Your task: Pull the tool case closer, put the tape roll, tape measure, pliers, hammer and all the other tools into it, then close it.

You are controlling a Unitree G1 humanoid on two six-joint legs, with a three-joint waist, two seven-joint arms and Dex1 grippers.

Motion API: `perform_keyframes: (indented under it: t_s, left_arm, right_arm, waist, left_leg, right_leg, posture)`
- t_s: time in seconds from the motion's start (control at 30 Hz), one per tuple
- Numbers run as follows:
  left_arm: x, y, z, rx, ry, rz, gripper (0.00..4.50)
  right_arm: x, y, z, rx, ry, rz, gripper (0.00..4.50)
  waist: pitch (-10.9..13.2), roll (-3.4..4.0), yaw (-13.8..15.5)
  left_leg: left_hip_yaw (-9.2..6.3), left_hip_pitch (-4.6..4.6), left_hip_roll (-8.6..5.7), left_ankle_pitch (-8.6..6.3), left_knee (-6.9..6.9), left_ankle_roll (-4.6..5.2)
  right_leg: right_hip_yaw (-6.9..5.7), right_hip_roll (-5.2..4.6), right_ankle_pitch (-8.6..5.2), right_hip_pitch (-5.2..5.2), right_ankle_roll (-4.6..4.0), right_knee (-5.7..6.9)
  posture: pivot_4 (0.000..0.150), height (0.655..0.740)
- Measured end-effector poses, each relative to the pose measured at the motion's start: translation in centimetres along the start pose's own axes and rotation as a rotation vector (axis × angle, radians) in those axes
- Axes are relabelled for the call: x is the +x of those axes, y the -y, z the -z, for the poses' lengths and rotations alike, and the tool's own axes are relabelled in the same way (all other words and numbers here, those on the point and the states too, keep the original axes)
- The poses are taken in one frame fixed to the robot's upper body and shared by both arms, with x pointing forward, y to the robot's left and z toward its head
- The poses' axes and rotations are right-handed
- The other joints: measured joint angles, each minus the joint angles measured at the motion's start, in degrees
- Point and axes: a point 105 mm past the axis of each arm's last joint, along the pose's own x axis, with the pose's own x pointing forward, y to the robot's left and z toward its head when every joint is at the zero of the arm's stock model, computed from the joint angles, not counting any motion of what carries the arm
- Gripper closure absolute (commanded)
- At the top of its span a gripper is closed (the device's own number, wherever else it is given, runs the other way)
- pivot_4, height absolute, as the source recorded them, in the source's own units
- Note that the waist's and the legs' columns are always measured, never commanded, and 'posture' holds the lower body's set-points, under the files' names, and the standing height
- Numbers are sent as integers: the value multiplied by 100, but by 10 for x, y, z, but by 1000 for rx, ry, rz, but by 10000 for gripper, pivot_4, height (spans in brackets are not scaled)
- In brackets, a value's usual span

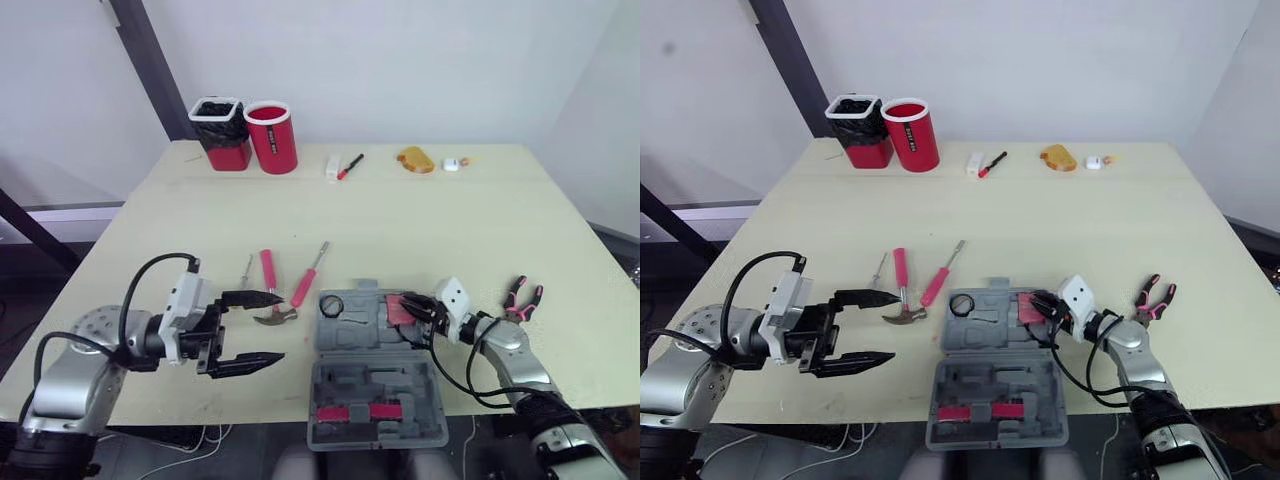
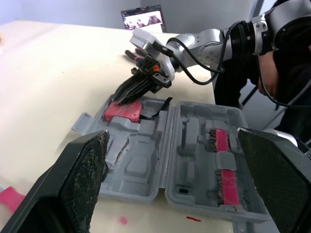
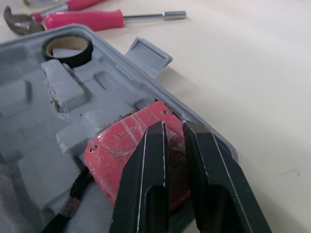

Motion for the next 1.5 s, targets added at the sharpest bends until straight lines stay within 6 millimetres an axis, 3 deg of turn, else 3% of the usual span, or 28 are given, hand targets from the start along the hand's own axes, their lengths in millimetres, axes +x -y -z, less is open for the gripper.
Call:
perform_keyframes:
  t_s: [0.07,0.23,0.4,0.47,0.57,0.8,0.97,1.03,1.07,1.13,1.17,1.23,1.5]
  left_arm:
    - [0,0,0,0,-1,-3,0]
    - [-1,-1,1,-7,12,-41,0]
    - [-7,-14,1,-43,101,-230,0]
    - [-12,-19,1,-61,137,-306,0]
    - [-16,-20,4,-83,146,-359,0]
    - [-46,-16,34,-166,131,-587,0]
    - [-56,-15,46,-183,96,-648,0]
    - [-63,-15,53,-198,79,-688,0]
    - [-66,-16,56,-204,75,-704,0]
    - [-73,-17,58,-207,71,-738,0]
    - [-78,-17,59,-209,70,-764,0]
    - [-89,-18,63,-216,66,-817,0]
    - [-102,-13,78,-249,42,-864,0]
  right_arm:
    - [1,-1,3,-28,-23,-5,39008]
    - [0,3,1,-46,1,36,39008]
    - [-20,6,-17,22,122,128,39008]
    - [-35,10,-35,6,186,162,39008]
    - [-56,18,-44,3,215,212,39008]
    - [-133,18,-3,132,122,400,39008]
    - [-164,10,16,196,93,449,39008]
    - [-178,2,27,231,75,460,28297]
    - [-181,0,30,239,72,463,25797]
    - [-186,-2,34,250,76,472,14404]
    - [-190,-2,36,256,78,484,11599]
    - [-199,0,37,256,81,509,412]
    - [-219,-1,42,266,69,565,412]
  waist:
    - [-25,-23,2]
    - [-40,-39,27]
    - [13,44,42]
    - [17,50,38]
    - [17,50,35]
    - [18,51,54]
    - [18,50,44]
    - [18,50,43]
    - [18,50,36]
    - [18,50,31]
    - [18,51,35]
    - [18,50,37]
    - [17,49,55]
  left_leg:
    - [-2,40,4,-1,-7,0]
    - [-21,40,10,-1,-5,-1]
    - [-38,-11,-4,-1,-4,-1]
    - [-50,-36,-3,-1,-5,0]
    - [-52,-58,-3,0,-4,0]
    - [-47,-66,-5,-1,-4,0]
    - [-44,-60,-4,0,0,0]
    - [-44,-61,-3,-1,-1,0]
    - [-44,-61,-2,-1,-1,0]
    - [-45,-61,-2,-1,0,0]
    - [-45,-61,-2,-1,-1,0]
    - [-45,-61,-2,-1,-1,0]
    - [-45,-61,-1,-1,-1,-1]
  right_leg:
    - [-7,-1,-13,38,-17,-8]
    - [-5,-4,-12,38,-18,-5]
    - [-3,-13,-9,-4,-16,1]
    - [-13,-6,2,-27,4,4]
    - [-15,-4,2,-44,4,5]
    - [-15,-8,-11,-46,-15,-9]
    - [-15,-6,-12,-45,-14,-2]
    - [-15,-5,-13,-45,-15,-3]
    - [-13,-6,-13,-46,-15,-4]
    - [-12,-6,-13,-46,-14,-4]
    - [-12,-7,-13,-46,-14,-4]
    - [-13,-7,-13,-46,-14,-4]
    - [-14,-10,-13,-46,-15,-5]
  posture:
    - [1500,7371]
    - [1500,7371]
    - [1500,7371]
    - [1500,7371]
    - [1500,7371]
    - [1500,7371]
    - [1500,7371]
    - [1500,7371]
    - [1500,7371]
    - [1500,7371]
    - [1500,7371]
    - [1500,7371]
    - [1500,7371]
